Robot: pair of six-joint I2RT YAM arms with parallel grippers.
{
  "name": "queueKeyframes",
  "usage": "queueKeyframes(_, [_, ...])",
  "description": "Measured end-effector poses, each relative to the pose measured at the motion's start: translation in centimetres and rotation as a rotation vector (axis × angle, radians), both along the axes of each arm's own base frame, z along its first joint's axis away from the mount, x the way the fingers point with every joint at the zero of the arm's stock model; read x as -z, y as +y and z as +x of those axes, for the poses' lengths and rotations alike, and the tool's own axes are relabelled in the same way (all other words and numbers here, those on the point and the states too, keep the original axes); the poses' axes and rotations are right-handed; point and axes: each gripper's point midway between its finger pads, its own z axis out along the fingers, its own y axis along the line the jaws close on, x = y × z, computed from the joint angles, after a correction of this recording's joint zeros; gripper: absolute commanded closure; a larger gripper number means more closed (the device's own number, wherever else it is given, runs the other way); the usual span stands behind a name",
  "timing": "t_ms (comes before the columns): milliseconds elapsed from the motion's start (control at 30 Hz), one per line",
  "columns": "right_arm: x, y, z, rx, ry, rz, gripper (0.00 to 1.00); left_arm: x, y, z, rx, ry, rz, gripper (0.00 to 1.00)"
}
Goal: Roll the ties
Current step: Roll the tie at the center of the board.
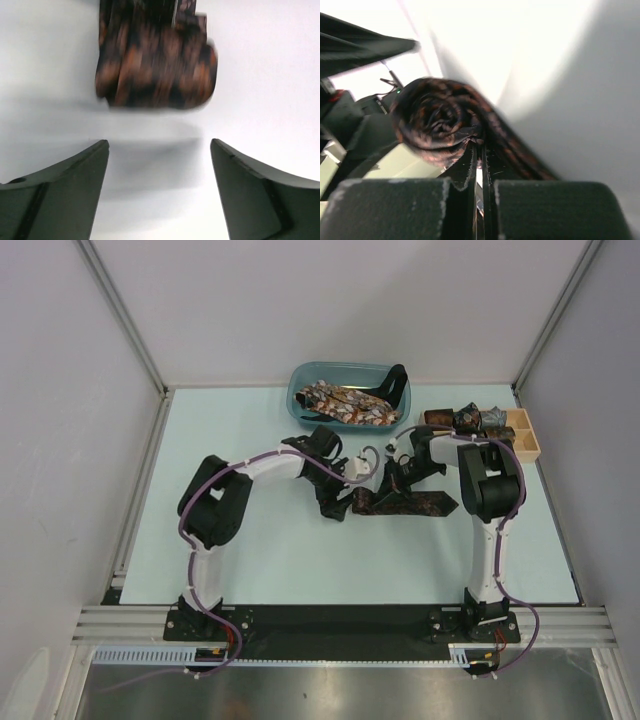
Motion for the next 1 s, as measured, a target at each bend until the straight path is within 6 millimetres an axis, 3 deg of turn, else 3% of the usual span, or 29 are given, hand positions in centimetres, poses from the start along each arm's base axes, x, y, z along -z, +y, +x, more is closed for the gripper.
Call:
queueKeyframes(167, [0.5, -0.7, 0.0, 0.001, 0.012, -0.038, 1.00, -0.6, -0.1, 0.5, -0.029, -0.007, -0.048, 0.00])
queueKeyframes(500, [0.6, -0.5, -0.1, -0.023, 0.042, -0.065, 1.00, -2.0, -3.5, 1.4, -0.013, -0.062, -0.170, 0.03])
queueKeyframes(600, [0.6, -0.4, -0.1, -0.030, 0.052, -0.067, 1.00, -1.7, -4.6, 1.3, 0.008, -0.066, -0.190, 0.12])
queueKeyframes(700, [0.6, -0.2, 0.0, -0.040, 0.058, -0.069, 1.00, -0.8, -5.7, 1.2, 0.024, -0.056, -0.187, 0.30])
queueKeyframes(733, [0.6, -0.1, 0.0, -0.043, 0.060, -0.069, 1.00, -0.4, -6.1, 1.3, 0.029, -0.051, -0.183, 0.41])
queueKeyframes(833, [0.5, 0.3, 0.1, -0.050, 0.065, -0.069, 1.00, 0.3, -6.8, 1.2, 0.044, -0.056, -0.158, 0.55])
queueKeyframes(967, [0.5, 0.8, 0.1, -0.053, 0.062, -0.067, 1.00, 0.4, -6.3, 1.5, 0.055, -0.091, -0.120, 0.61])
queueKeyframes(1000, [0.4, 1.2, 0.1, -0.055, 0.059, -0.061, 0.94, 0.4, -6.0, 1.6, 0.060, -0.102, -0.105, 0.62])
